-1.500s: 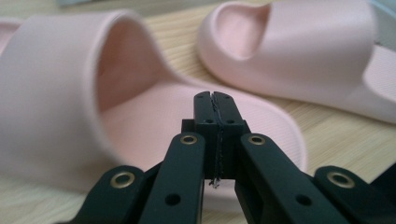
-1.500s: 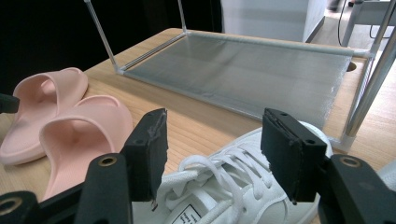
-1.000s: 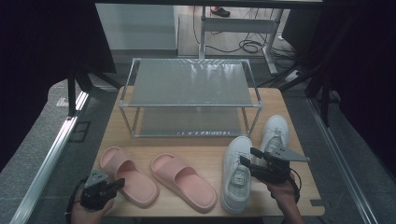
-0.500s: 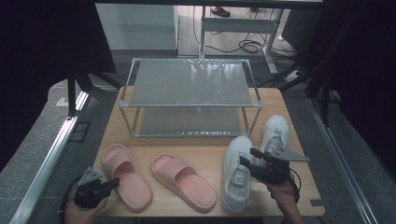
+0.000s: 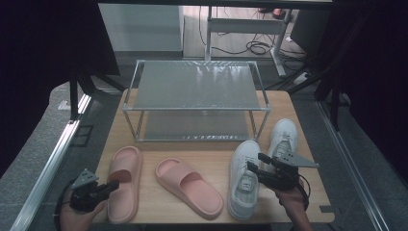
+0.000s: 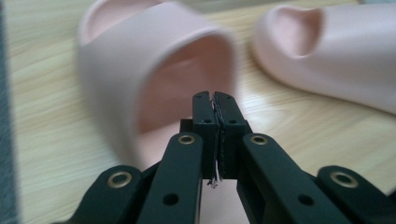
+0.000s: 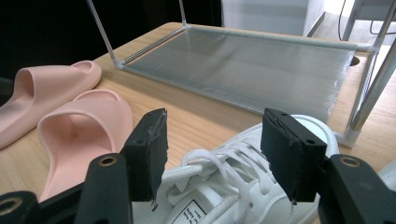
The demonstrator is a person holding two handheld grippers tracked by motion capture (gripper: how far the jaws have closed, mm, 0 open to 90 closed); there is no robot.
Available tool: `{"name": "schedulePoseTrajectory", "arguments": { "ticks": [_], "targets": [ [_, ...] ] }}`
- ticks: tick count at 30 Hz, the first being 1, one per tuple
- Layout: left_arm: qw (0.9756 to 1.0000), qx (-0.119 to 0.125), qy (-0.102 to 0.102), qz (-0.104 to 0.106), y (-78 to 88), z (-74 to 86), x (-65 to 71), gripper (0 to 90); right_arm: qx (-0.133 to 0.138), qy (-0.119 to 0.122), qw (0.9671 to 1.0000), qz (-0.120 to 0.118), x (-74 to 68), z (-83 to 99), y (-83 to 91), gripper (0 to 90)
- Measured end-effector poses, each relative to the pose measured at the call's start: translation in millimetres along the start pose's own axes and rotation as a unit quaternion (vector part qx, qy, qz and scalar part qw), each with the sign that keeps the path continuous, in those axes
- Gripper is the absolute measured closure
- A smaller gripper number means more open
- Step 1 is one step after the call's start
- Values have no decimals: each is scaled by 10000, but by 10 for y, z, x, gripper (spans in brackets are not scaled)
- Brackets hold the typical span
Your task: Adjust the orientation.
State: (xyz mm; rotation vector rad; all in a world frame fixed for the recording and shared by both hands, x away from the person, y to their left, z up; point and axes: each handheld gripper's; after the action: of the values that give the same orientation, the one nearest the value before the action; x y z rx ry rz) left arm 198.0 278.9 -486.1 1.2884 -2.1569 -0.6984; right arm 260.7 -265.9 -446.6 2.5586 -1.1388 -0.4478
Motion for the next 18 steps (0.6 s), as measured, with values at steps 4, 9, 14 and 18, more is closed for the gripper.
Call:
{"name": "schedulePoseTrajectory", "arguments": {
  "ticks": [4,9,14,18],
  "targets": [
    [9995,3,-223,203,-68,-83,204,886,16,9,10000,4,1,-2,9,419],
    [9992,-2,-282,279,-180,-157,293,887,2,8,10000,-3,2,0,6,419],
    [9995,201,-189,143,-111,-264,171,889,17,-26,10000,25,21,6,17,419],
    [9991,396,-19,-136,2,-384,-80,893,27,-28,10000,33,18,7,19,420]
  ]
}}
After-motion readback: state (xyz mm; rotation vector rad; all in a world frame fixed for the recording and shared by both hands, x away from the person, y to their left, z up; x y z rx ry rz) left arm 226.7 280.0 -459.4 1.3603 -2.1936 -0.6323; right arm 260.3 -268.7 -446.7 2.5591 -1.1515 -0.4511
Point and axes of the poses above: each handheld gripper's, and its own axes: y roughly backward along the jaws, z roughly out of its underside, x roughly to its right, and after that the axes turned 1 degree about -z, right-handed
